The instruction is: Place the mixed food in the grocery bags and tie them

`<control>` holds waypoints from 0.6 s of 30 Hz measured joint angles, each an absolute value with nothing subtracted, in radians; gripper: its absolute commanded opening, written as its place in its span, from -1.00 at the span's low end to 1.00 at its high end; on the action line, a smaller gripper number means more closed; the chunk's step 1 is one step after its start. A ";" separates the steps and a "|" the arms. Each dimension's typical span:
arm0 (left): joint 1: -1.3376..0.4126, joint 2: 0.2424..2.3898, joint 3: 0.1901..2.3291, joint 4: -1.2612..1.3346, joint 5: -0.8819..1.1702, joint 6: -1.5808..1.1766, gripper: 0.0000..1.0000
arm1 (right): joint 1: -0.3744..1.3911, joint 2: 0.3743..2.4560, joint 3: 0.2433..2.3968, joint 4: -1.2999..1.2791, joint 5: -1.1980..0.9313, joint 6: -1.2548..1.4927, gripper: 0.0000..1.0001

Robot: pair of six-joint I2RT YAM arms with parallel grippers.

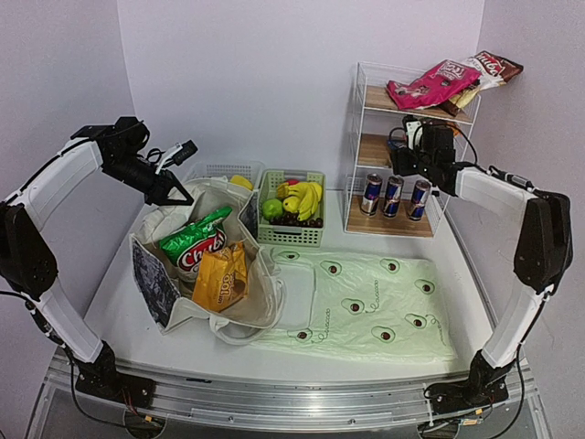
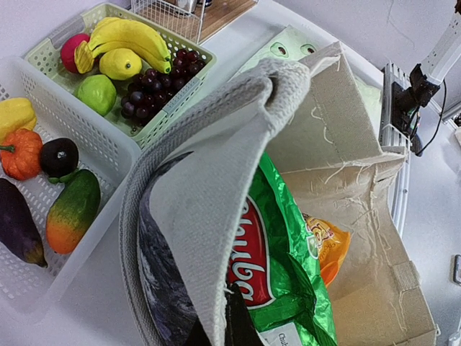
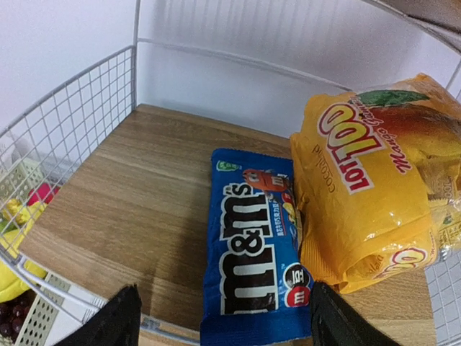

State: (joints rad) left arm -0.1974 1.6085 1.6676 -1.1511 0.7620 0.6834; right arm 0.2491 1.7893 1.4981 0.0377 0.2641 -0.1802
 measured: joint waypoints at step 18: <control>-0.197 1.608 1.668 -1.152 0.766 0.684 -1.00 | 0.231 1.784 1.440 0.075 0.284 -0.129 -0.98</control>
State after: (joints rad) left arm -0.1974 1.6085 1.6676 -1.1522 0.7662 0.6838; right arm 0.2314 1.7842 1.4402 0.0747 0.2842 -0.1293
